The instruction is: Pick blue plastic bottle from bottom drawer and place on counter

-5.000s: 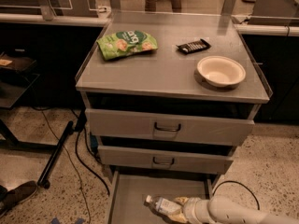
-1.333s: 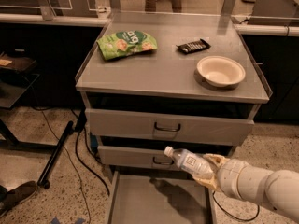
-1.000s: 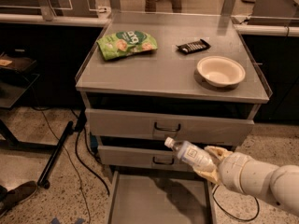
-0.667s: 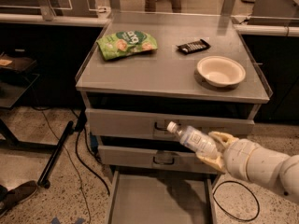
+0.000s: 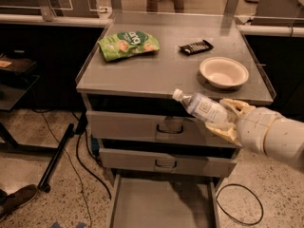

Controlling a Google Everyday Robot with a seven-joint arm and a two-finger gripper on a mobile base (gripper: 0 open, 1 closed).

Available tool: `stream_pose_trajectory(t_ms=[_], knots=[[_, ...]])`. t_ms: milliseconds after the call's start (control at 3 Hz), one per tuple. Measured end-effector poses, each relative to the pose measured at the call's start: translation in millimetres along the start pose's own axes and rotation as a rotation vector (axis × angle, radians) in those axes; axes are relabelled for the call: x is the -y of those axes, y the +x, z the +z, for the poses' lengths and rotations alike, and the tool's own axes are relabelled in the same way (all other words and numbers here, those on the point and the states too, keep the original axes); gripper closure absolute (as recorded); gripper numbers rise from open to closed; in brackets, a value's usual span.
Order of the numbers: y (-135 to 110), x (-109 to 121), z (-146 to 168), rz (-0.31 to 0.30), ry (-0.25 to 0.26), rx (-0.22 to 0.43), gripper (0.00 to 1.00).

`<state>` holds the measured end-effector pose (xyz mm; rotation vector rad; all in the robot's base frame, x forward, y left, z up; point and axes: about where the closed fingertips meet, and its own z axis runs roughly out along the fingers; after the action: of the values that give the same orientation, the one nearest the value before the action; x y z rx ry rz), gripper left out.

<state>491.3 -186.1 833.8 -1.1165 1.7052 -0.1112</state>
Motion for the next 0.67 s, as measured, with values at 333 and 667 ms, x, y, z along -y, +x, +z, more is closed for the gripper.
stream_pose_trajectory(t_ms=[333,667], knots=[[-0.1,0.1,0.0,0.000,0.000,0.000,1.00],[-19.3,27.6,-1.2,-0.013,0.039,0.026,1.00]])
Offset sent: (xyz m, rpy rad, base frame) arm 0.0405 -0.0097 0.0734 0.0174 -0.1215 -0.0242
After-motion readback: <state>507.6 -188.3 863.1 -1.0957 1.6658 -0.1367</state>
